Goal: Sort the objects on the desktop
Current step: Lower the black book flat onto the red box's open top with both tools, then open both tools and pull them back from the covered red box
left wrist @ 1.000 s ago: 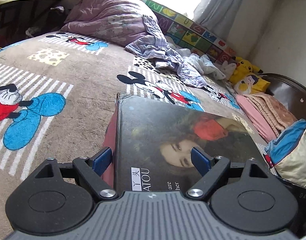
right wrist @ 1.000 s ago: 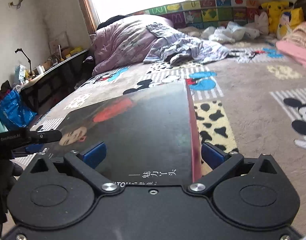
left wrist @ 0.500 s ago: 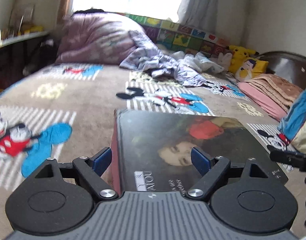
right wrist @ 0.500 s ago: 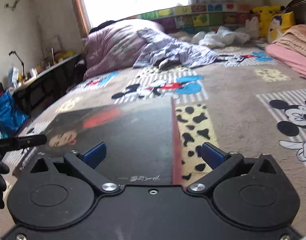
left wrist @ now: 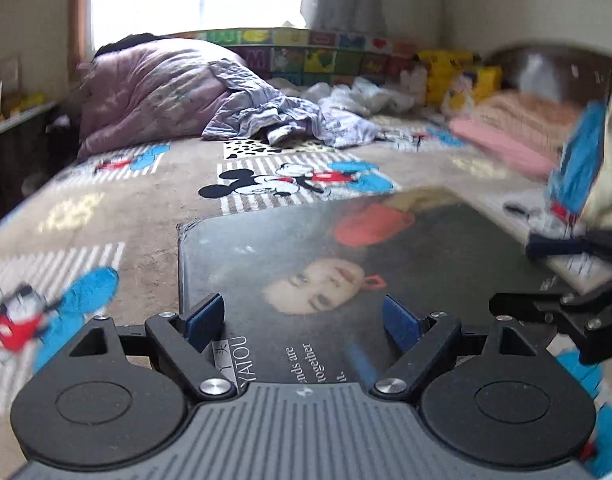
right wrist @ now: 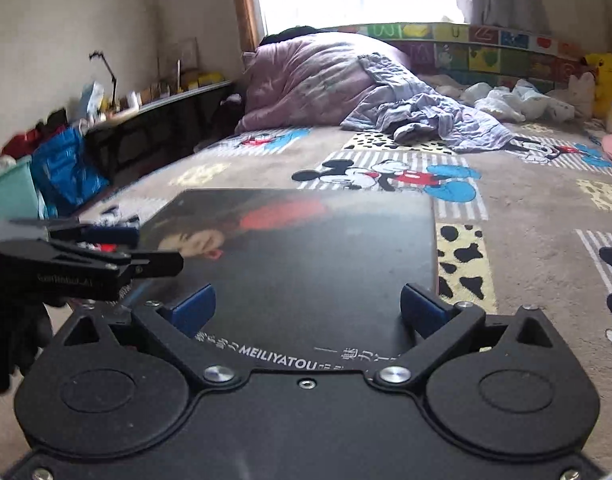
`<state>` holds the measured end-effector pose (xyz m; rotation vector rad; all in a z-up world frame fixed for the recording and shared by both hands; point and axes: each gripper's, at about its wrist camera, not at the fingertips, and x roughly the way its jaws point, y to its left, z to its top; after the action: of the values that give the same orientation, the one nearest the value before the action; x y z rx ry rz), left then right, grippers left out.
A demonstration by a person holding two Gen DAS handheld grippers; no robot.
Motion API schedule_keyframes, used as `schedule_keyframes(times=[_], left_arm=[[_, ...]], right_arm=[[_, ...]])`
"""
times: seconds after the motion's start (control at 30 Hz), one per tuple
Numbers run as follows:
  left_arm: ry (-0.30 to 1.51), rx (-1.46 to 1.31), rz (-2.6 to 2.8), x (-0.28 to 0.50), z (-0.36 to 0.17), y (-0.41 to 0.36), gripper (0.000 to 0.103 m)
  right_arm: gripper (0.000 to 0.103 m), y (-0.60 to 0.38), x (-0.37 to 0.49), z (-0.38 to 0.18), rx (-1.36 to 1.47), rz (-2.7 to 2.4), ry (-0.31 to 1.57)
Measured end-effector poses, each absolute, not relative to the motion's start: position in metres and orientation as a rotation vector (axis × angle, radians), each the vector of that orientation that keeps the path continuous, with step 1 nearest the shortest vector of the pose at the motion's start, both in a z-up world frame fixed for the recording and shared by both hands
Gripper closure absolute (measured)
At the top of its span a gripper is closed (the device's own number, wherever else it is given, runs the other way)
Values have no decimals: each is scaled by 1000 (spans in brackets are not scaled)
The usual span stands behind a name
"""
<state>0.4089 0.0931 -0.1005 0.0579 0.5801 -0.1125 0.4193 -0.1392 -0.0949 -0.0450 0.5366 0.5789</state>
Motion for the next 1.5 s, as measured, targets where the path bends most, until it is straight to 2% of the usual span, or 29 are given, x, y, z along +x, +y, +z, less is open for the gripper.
schedule_keyframes(times=[0.37, 0.77, 0.9, 1.5], left_arm=[[619, 42, -94, 399, -99, 90, 16], [692, 21, -19, 356, -87, 83, 14], [663, 13, 3, 331, -81, 80, 5], [559, -50, 65, 215, -42, 57, 4]], right_arm=[[1, -132, 414, -88, -121, 571, 608], [1, -136, 349, -56, -66, 480, 596], [1, -140, 331, -48, -64, 456, 584], [1, -171, 257, -26, -3, 315, 565]])
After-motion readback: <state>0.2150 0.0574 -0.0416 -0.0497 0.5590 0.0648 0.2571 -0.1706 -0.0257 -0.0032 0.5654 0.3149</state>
